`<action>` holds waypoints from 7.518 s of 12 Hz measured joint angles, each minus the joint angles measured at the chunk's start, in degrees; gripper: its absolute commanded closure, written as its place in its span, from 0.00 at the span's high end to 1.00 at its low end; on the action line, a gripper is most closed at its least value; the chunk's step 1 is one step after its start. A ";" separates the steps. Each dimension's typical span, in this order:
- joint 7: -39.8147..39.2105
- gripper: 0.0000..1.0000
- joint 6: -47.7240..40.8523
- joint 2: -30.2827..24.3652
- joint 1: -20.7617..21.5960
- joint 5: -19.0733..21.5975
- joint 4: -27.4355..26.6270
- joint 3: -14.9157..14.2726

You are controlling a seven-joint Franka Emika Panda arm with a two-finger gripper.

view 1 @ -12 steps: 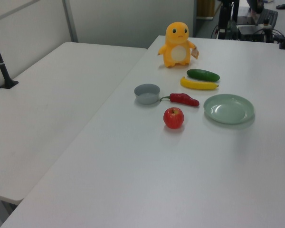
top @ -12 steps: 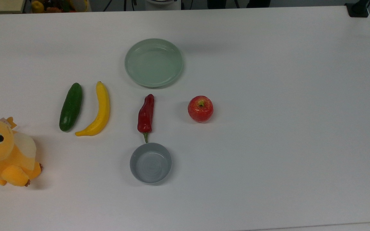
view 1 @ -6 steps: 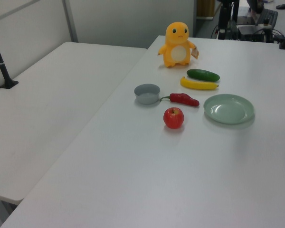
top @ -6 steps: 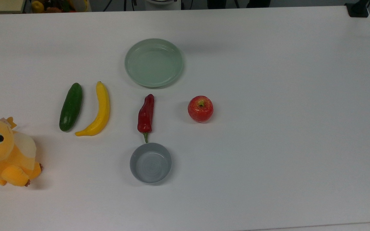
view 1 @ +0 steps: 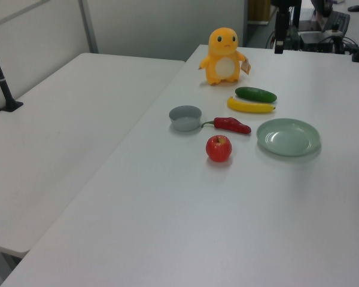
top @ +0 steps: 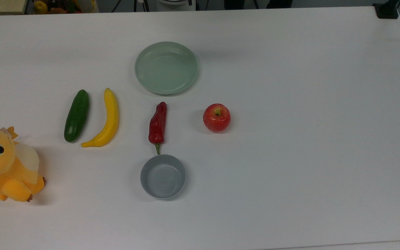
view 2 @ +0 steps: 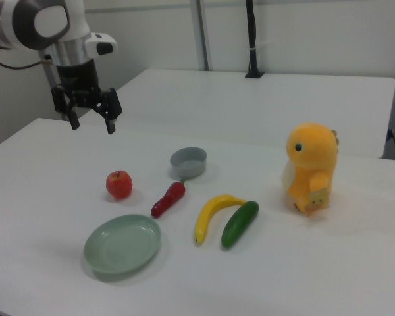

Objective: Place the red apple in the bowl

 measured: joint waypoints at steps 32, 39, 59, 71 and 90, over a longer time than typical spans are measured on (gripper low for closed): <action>6.12 0.08 33.14 29.92 11.67 -8.70 0.04 0.50; 6.69 0.08 32.22 29.82 11.05 -8.33 2.05 0.48; 6.74 0.09 49.67 42.67 -0.36 -7.78 20.05 0.28; 6.74 1.00 50.45 44.69 -0.42 -7.79 19.74 0.27; 6.94 1.00 -2.86 1.60 -2.72 -0.29 6.82 0.65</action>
